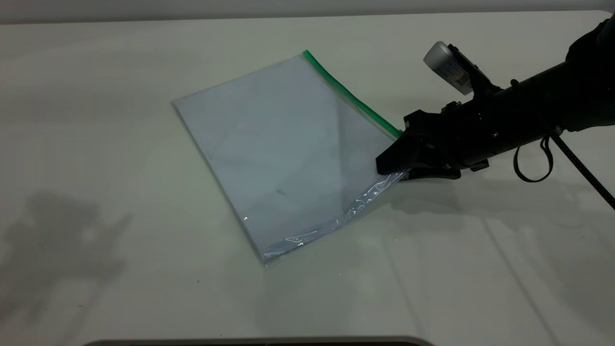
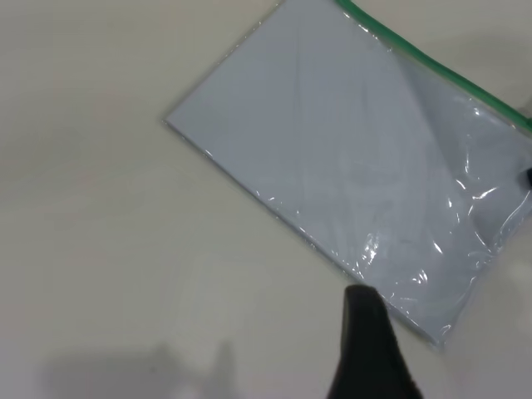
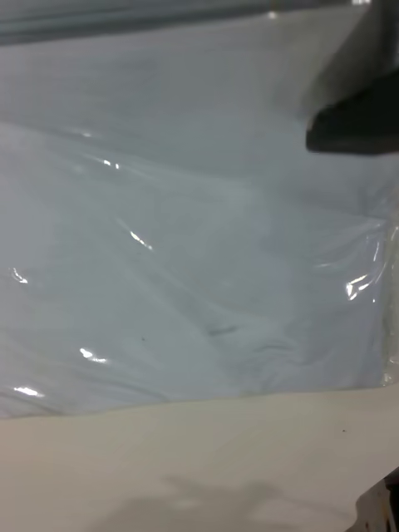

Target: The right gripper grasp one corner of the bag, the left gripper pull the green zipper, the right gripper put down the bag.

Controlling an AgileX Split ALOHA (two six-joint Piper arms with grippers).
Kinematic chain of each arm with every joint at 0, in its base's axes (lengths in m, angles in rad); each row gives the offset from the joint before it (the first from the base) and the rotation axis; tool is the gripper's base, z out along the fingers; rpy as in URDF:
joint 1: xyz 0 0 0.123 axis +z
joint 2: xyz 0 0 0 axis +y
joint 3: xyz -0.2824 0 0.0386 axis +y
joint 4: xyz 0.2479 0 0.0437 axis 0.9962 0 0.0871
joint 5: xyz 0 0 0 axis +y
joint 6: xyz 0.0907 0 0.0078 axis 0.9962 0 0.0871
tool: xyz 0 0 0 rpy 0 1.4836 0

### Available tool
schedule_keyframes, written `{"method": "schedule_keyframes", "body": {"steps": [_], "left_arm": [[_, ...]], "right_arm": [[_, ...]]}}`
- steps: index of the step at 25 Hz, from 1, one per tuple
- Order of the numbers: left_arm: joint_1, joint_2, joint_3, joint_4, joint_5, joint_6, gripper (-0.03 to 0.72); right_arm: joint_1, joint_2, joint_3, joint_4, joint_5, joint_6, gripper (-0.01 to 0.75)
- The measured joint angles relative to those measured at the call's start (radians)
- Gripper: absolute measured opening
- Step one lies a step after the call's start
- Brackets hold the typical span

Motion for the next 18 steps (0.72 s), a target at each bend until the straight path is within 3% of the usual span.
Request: {"method": "schedule_keyframes", "body": {"steps": [5, 9, 12, 14, 18], "left_arm": [[0.0, 0.0, 0.0, 0.0, 0.0, 0.002, 0.538], [0.0, 0.0, 0.0, 0.0, 0.0, 0.004, 0.538], [0.0, 0.0, 0.0, 0.0, 0.0, 0.004, 0.538], [0.0, 0.006, 0.0, 0.0, 0.0, 0.005, 0.538], [-0.005, 0.059, -0.001, -0.02, -0.012, 0.017, 0.538]], "right_arm": [[0.0, 0.0, 0.0, 0.0, 0.037, 0.002, 0.04], [0.0, 0.0, -0.002, -0.048, 0.148, -0.013, 0.033], [0.0, -0.017, -0.004, -0.247, 0.2, 0.008, 0.033], [-0.005, -0.057, -0.004, -0.424, 0.154, 0.091, 0.033], [-0.055, -0.15, -0.022, -0.672, -0.081, 0.293, 0.033]]}}
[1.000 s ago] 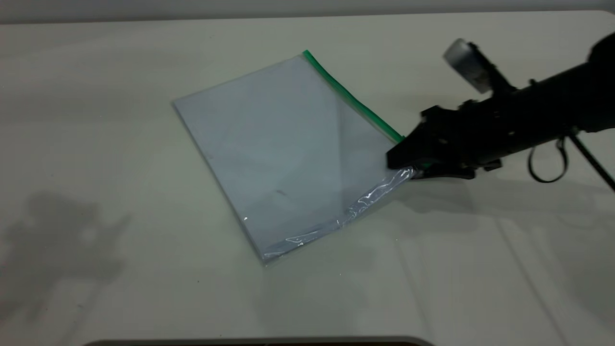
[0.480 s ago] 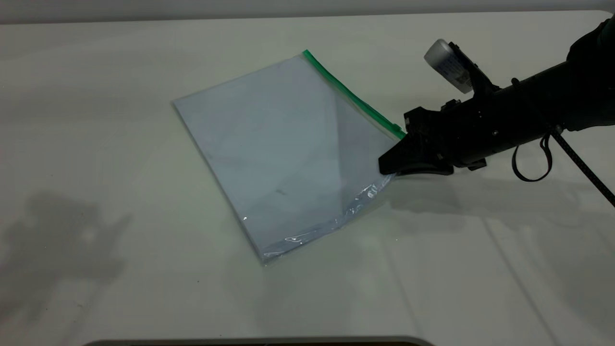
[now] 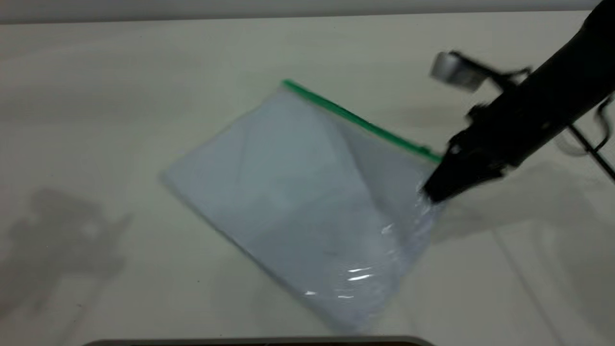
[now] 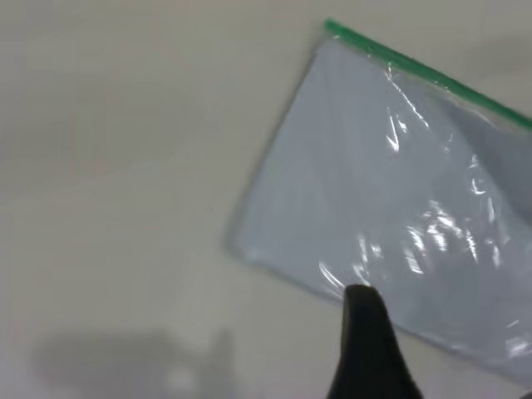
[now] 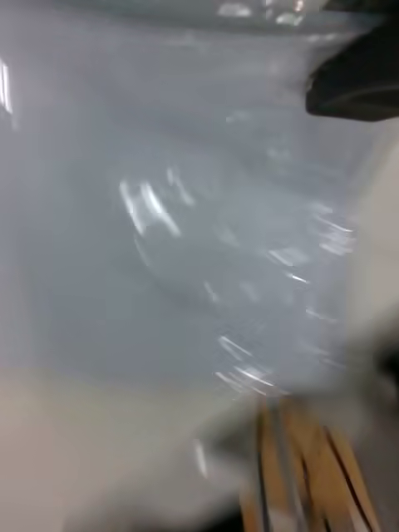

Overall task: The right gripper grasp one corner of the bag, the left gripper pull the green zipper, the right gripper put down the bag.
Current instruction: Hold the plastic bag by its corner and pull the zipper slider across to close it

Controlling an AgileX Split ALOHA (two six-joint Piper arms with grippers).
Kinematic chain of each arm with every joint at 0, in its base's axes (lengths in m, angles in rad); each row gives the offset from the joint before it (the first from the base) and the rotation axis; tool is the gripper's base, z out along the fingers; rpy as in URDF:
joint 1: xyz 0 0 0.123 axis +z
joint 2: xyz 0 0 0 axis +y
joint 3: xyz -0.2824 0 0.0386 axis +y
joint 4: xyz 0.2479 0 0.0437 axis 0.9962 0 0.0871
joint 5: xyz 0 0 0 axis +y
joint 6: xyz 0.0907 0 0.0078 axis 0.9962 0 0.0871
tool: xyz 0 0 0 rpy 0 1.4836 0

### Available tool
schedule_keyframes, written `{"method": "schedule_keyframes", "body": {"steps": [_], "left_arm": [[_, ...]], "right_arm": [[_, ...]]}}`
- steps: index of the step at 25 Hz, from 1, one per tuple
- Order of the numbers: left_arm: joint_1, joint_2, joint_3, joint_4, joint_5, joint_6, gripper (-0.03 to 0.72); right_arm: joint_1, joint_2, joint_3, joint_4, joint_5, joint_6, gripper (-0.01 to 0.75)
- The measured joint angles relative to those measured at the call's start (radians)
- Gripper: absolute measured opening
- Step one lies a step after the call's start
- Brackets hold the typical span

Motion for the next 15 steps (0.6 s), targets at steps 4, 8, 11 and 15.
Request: {"method": "schedule_keyframes", "body": {"steps": [4, 8, 11, 15], "left_arm": [[-0.05, 0.108, -0.046, -0.077, -0.015, 0.087, 0.538], [-0.118, 0.266, -0.169, -0.183, -0.017, 0.216, 0.538], [-0.158, 0.406, -0.282, -0.238, -0.013, 0.311, 0.538], [-0.19, 0.605, -0.448, -0.266, 0.068, 0.422, 0.538]], "right_arm": [[-0.031, -0.058, -0.104, 0.001, -0.087, 0.032, 0.033], [0.041, -0.061, -0.171, 0.059, -0.025, -0.014, 0.033], [0.129, -0.061, -0.176, 0.076, -0.008, -0.03, 0.033], [0.184, -0.061, -0.178, 0.107, -0.018, -0.057, 0.033]]}}
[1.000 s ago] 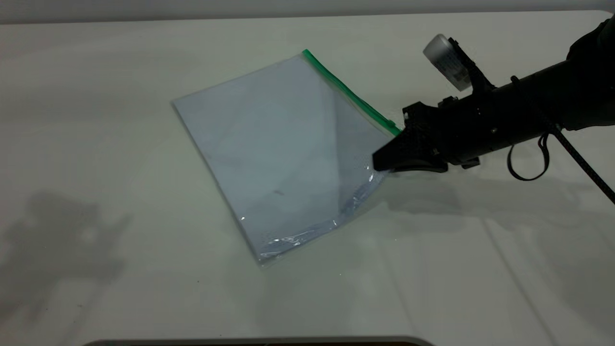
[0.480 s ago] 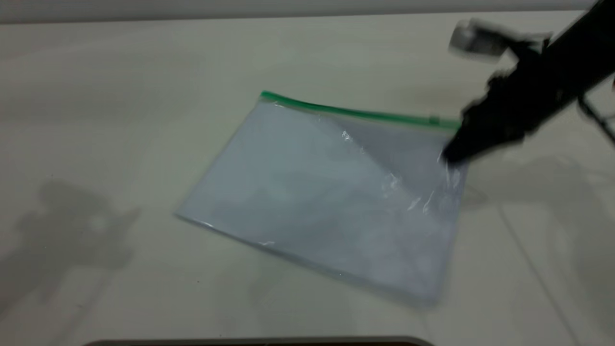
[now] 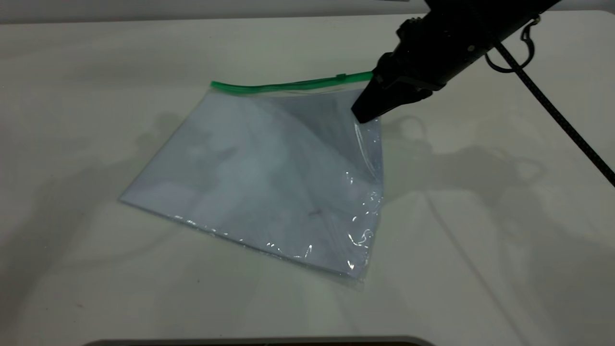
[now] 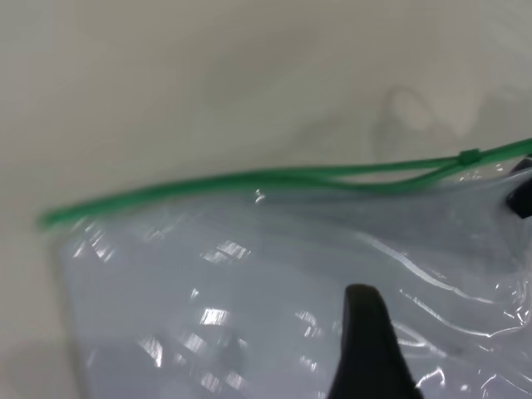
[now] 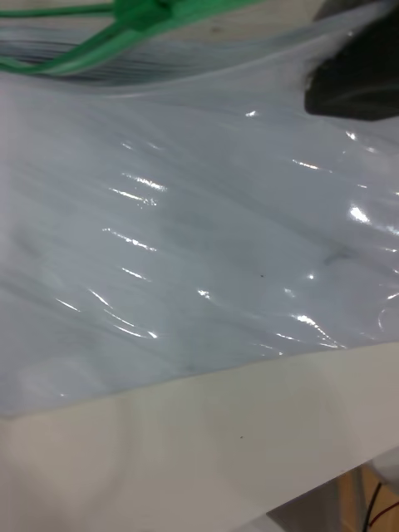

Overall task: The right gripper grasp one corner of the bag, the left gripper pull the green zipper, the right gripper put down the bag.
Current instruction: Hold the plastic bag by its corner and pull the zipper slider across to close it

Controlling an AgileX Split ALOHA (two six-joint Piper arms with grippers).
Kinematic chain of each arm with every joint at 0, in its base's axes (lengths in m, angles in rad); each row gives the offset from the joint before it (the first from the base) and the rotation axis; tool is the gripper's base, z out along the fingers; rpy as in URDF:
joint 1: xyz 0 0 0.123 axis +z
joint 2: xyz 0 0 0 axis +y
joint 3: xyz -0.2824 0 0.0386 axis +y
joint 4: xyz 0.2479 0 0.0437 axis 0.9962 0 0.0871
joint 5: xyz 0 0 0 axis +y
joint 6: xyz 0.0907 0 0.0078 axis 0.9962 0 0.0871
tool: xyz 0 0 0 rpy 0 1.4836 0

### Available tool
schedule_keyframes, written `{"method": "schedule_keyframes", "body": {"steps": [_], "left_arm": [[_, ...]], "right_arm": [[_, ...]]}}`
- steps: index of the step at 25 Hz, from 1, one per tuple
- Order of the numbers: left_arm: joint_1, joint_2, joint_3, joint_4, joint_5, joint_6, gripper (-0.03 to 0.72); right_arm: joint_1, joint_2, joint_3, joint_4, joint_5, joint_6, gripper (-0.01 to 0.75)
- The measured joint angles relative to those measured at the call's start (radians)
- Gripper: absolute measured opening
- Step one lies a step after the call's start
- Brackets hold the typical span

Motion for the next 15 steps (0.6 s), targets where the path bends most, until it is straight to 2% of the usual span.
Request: {"method": "schedule_keyframes", "body": {"steps": [7, 15], "left_arm": [[-0.044, 0.342, -0.348, -0.014, 0.26, 0.152, 0.538], [-0.116, 0.585, -0.647, -0.005, 0.383, 0.188, 0.536]], "right_arm": [[0.0, 0.0, -0.001, 0.024, -0.011, -0.017, 0.033], [0.0, 0.001, -0.001, 0.04, -0.035, -0.036, 0.033]]}}
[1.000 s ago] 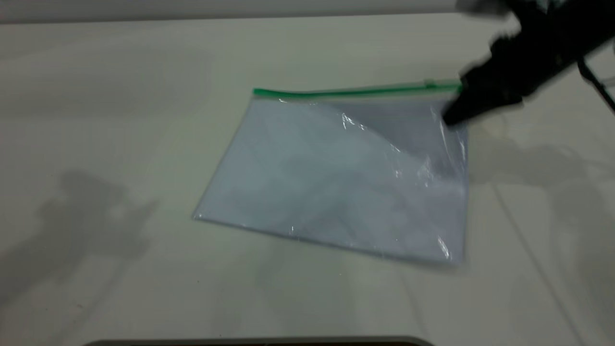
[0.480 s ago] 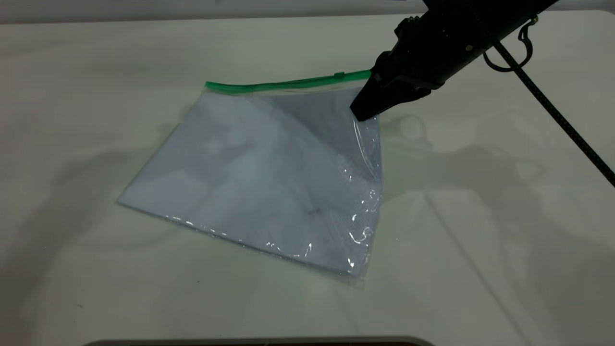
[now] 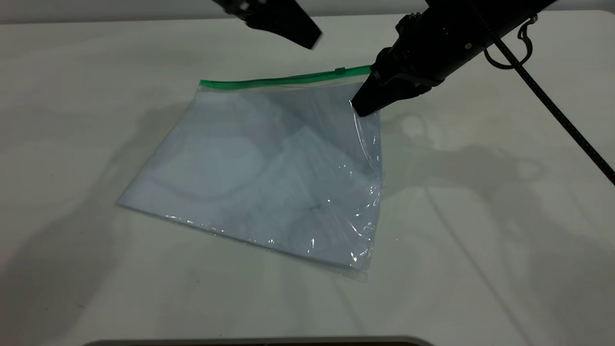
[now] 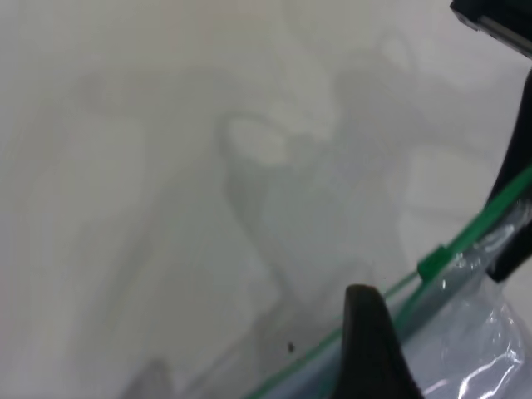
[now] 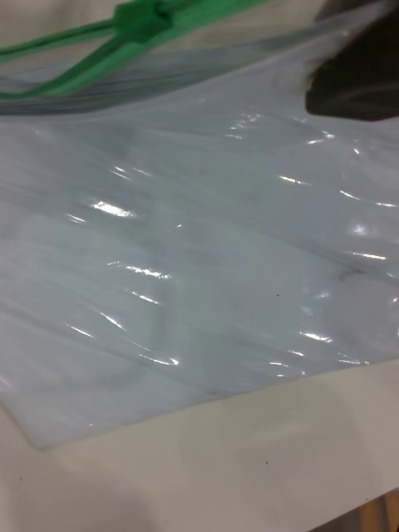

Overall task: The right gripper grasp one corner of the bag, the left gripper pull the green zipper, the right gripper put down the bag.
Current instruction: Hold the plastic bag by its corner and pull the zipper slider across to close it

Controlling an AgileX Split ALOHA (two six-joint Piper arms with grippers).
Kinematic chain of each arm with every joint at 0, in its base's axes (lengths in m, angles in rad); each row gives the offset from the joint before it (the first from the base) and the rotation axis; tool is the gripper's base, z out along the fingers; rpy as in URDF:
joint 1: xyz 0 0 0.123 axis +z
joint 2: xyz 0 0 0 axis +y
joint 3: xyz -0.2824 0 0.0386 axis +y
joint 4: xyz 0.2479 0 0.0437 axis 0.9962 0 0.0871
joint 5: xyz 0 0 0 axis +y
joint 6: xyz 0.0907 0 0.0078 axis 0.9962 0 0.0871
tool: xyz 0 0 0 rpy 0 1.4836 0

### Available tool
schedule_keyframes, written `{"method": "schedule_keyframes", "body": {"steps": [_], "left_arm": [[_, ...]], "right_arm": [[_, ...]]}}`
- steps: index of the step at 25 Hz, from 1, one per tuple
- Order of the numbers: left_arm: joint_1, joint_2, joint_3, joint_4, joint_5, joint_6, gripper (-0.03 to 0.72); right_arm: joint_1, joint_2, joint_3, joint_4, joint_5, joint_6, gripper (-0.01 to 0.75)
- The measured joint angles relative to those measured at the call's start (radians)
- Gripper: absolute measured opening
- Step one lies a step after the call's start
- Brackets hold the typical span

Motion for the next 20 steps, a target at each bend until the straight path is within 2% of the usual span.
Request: {"method": "schedule_keyframes", "body": {"steps": [7, 20], "left_arm": [[-0.047, 0.046, -0.044, 0.073, 0.032, -0.016, 0.536], [-0.09, 0.046, -0.052, 0.073, -0.056, -0.016, 0.476]], "right_arm": [[-0.006, 0.0, 0.0, 0.004, -0.004, -0.004, 0.033], [-0.009, 0.0, 0.0, 0.019, -0.003, -0.006, 0.033]]}}
